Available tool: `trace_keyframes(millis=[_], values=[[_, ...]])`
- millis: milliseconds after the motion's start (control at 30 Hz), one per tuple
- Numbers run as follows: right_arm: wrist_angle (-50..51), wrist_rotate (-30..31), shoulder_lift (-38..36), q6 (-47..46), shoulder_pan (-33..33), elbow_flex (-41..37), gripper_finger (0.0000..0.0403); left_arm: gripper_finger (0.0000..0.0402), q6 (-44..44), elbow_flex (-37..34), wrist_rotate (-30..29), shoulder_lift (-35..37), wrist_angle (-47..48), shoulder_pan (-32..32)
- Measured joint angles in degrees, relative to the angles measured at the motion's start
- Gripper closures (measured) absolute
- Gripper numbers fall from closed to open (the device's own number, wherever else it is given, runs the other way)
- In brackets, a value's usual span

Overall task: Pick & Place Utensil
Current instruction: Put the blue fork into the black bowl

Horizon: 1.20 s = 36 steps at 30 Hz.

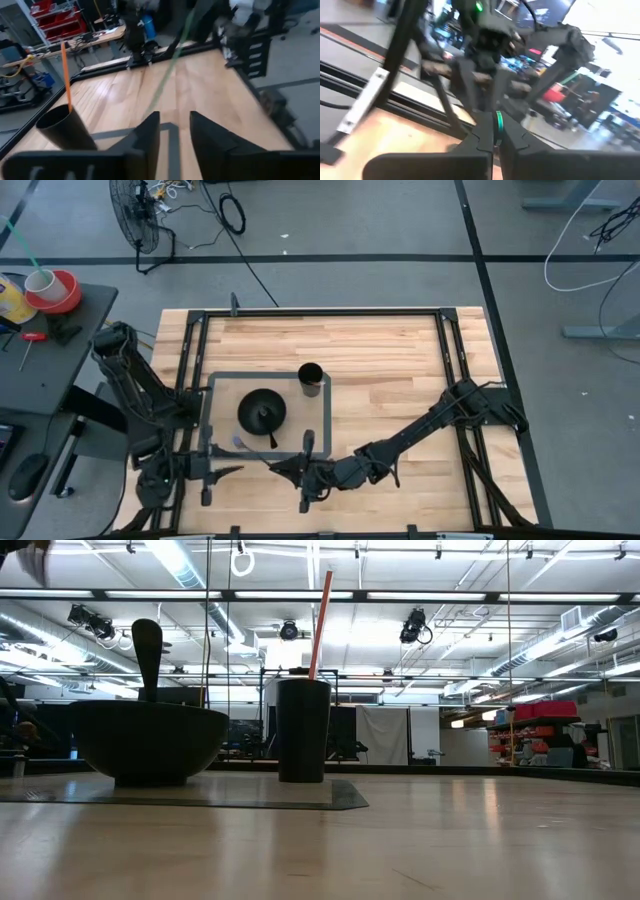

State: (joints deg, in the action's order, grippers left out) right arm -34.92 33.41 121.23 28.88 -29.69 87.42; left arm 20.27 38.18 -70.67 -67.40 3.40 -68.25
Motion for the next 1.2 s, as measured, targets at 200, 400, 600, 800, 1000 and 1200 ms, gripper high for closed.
trace_keyframes(millis=[200,400,600,800,1000,1200], values=[[7.41,5.22,-0.09,1.62,0.2,-0.04,0.0395,0.0237,-2.14,3.76,-0.04,0.0,0.83,-3.29],[13.56,-0.05,-0.09,1.85,3.83,-0.04,0.0395,0.0221,-2.97,4.08,-0.08,0.0,0.93,-4.61],[20.09,-7.52,-0.09,1.42,8.55,-0.04,0.0395,0.0221,-2.95,4.08,-0.02,0.0,1.0,-4.61],[24.35,-8.78,-0.04,-1.12,10.54,-0.04,0.0395,0.0221,-2.99,4.08,-0.02,0.0,1.16,-4.56],[26.52,-9.35,-0.04,0.1,10.81,-0.04,0.0394,0.0221,-2.96,4.08,0.0,0.0,1.17,-4.56],[31.43,-11.6,-0.04,0.09,11.93,-0.04,0.0394,0.0221,-2.95,4.08,0.0,0.0,1.18,-4.56]])
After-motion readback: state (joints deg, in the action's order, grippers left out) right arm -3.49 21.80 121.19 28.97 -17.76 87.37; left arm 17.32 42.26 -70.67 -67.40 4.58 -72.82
